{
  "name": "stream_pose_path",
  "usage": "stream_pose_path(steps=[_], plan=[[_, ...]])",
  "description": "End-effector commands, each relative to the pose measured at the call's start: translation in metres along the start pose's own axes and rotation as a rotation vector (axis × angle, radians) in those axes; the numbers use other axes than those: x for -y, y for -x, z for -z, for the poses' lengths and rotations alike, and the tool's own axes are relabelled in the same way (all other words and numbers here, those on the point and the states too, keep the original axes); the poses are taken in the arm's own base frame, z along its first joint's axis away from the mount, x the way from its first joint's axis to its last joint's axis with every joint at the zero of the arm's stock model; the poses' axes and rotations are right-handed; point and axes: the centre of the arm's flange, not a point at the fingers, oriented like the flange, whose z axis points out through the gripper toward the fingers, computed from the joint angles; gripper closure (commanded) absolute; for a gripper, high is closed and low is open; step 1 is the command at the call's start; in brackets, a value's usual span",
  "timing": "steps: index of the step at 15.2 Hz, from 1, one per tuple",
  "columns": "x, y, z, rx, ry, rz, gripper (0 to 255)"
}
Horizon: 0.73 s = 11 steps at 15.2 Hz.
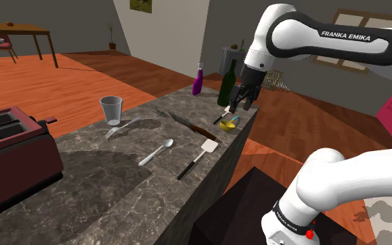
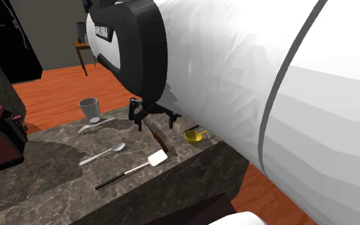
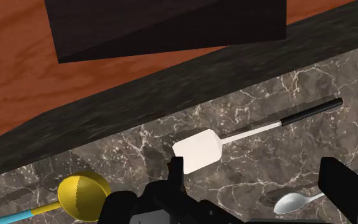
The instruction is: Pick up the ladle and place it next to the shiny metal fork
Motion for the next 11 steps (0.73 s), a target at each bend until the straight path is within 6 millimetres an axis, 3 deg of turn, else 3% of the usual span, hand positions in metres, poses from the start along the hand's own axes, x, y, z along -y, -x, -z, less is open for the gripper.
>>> stream_pose_path(steps=[1,11], plan=[[0.000,0.000,0.000,0.000,0.000,0.000,0],[-0.074,-0.088,-0.059,-0.031,-0.033,-0.443,0]])
